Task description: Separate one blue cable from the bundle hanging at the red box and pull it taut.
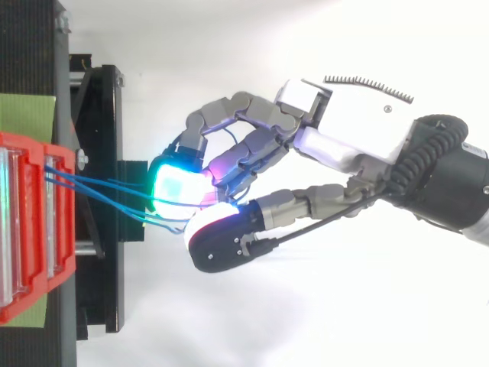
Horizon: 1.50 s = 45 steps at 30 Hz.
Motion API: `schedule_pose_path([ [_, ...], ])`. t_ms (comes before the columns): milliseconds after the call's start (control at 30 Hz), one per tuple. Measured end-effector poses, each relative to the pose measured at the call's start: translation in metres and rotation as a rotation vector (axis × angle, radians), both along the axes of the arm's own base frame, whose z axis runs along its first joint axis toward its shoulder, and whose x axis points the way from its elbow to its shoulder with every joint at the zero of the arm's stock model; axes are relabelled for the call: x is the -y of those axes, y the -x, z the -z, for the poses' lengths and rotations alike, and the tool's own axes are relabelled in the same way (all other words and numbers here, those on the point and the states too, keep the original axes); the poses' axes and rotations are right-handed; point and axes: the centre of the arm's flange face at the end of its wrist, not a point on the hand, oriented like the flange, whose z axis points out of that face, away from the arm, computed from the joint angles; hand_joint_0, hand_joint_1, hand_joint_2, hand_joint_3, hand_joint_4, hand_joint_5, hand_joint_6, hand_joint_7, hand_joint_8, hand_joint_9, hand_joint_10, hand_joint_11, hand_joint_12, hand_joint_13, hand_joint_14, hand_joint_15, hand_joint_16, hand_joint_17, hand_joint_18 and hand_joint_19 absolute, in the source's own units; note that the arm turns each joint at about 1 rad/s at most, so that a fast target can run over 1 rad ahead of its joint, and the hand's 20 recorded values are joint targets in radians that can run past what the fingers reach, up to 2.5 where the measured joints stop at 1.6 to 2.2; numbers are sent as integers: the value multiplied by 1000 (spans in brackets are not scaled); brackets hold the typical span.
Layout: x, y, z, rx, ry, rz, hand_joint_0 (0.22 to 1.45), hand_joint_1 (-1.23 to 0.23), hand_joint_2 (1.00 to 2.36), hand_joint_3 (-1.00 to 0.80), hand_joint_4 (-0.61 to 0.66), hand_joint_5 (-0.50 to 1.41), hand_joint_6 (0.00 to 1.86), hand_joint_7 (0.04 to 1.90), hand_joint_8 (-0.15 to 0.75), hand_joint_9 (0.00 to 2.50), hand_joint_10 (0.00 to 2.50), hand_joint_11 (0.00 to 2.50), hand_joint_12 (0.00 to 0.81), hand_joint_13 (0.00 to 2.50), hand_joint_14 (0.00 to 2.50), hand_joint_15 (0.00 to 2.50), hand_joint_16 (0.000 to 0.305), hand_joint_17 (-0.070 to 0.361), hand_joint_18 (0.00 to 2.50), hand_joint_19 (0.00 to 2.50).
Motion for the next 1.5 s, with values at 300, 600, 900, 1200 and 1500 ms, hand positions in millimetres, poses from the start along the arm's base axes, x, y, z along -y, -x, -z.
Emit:
schedule_pose_path([
  [300, 1, 0, 0, -3, -1, 1, 630, -694, 1000, -500, -70, -204, 859, 948, 233, 984, 20, 1183, 334, 1011, 28, 862, 46, 103, 574, 570],
  [600, 2, 1, 0, -3, -3, 2, 638, -715, 1011, -377, -82, -210, 899, 990, 237, 992, 21, 1179, 337, 1019, 27, 864, 47, 105, 586, 571],
  [900, 2, 1, 0, -3, -3, 3, 582, -679, 1000, -500, -29, -211, 893, 939, 248, 995, 21, 1189, 343, 1017, 28, 857, 47, 107, 589, 578],
  [1200, 2, 1, 0, -6, -3, 2, 576, -684, 1000, -500, -37, -211, 886, 939, 244, 986, 20, 1179, 344, 1007, 28, 855, 48, 107, 588, 584],
  [1500, 2, 1, 1, -10, -4, 1, 545, -726, 1000, -500, -32, -213, 875, 924, 247, 963, 21, 1167, 349, 995, 25, 858, 49, 110, 598, 570],
])
